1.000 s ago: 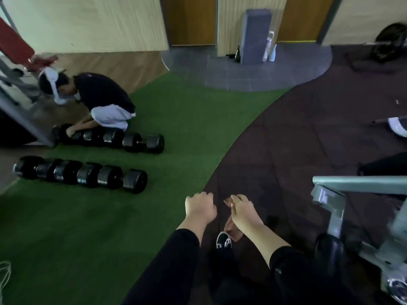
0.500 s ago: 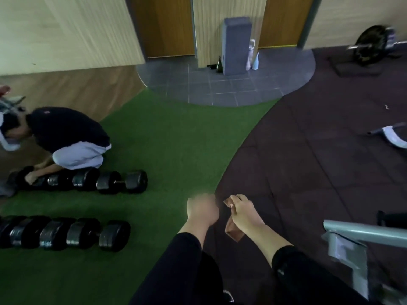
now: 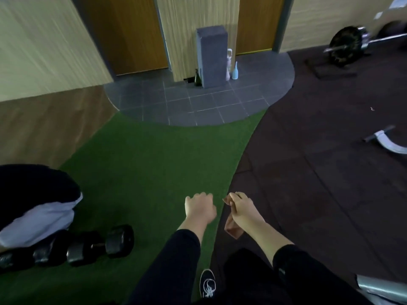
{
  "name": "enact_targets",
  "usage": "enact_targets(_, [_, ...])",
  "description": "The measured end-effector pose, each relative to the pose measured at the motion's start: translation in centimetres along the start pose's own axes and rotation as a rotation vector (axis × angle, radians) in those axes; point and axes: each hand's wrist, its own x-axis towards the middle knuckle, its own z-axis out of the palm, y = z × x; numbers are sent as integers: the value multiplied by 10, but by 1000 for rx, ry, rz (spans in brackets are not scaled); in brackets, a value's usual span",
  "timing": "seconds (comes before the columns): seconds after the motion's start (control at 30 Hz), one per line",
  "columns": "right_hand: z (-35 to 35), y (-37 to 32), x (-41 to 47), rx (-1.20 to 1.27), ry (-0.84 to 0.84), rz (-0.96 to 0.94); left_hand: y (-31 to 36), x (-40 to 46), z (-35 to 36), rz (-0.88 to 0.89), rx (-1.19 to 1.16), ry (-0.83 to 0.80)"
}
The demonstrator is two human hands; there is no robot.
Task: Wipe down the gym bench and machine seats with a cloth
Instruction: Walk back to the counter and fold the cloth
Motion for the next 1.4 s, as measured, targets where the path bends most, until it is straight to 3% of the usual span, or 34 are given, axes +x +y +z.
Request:
enact_targets(0.33, [-93, 20, 199, 8, 46, 24, 25, 207, -94, 86, 20, 3])
enact_targets(0.83, [-264, 59, 475, -46, 49, -16, 77, 483, -236, 54, 7, -37])
enact_targets(1.4, [-417, 41, 851, 30, 103, 30, 50, 862, -425, 126, 63, -15])
